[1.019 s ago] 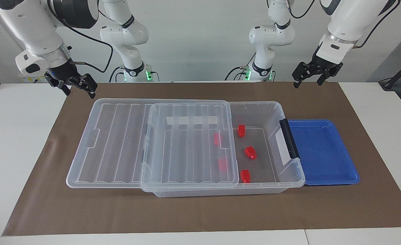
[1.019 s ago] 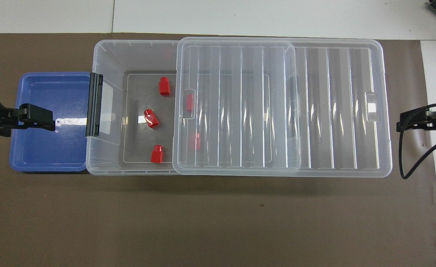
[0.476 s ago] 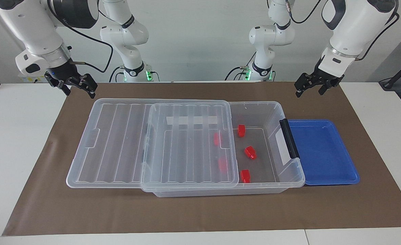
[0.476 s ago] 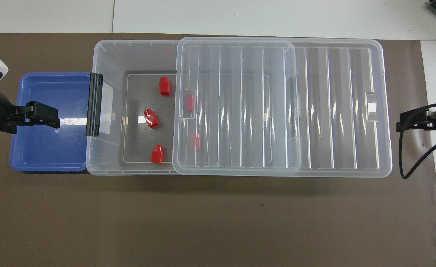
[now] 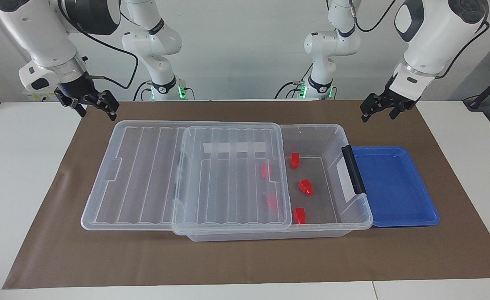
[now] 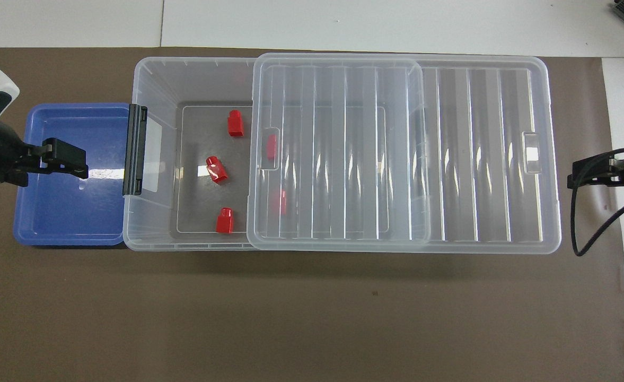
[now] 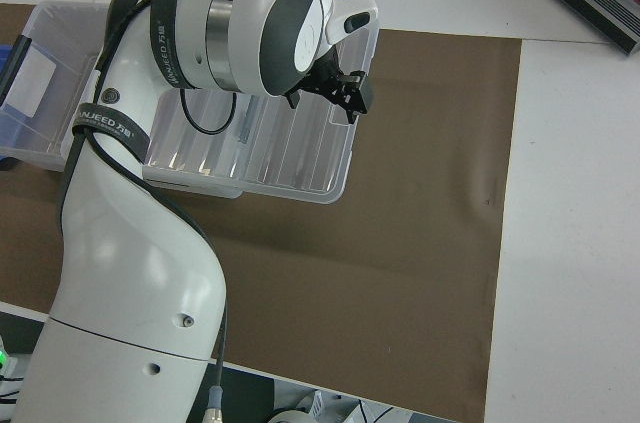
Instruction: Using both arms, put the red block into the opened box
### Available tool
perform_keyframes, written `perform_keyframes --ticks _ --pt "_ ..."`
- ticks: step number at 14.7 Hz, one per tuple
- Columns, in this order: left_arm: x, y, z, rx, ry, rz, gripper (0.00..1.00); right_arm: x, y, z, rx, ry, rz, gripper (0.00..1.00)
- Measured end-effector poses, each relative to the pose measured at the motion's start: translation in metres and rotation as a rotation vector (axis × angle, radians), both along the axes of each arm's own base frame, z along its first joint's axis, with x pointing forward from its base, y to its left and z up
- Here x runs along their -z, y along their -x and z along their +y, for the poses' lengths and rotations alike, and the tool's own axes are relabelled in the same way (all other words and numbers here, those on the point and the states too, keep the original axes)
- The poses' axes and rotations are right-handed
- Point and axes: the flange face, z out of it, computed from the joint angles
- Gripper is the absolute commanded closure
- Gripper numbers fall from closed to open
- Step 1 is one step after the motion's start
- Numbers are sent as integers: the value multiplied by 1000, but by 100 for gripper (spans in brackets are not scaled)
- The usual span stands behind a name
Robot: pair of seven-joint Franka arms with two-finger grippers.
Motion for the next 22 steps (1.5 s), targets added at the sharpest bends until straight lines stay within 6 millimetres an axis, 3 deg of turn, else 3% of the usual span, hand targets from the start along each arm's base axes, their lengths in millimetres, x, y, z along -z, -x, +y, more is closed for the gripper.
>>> perform_keyframes --ticks 5,15,16,17,19,22 --pt "-1 -2 14 62 5 -9 0 0 0 0 0 0 0 0" --pt "-3 -8 18 98 -26 -52 0 0 0 0 0 0 0 0" --pt "-3 -8 18 99 -27 -52 0 0 0 0 -1 0 0 10" --pt "-3 -8 18 100 -27 -52 0 0 0 -1 -17 -1 1 44" --pt "-3 -8 18 100 -27 -52 0 2 -4 -4 -87 -1 -29 97" --pt "-3 -8 18 101 -27 -52 0 27 -9 -31 -177 7 -83 100"
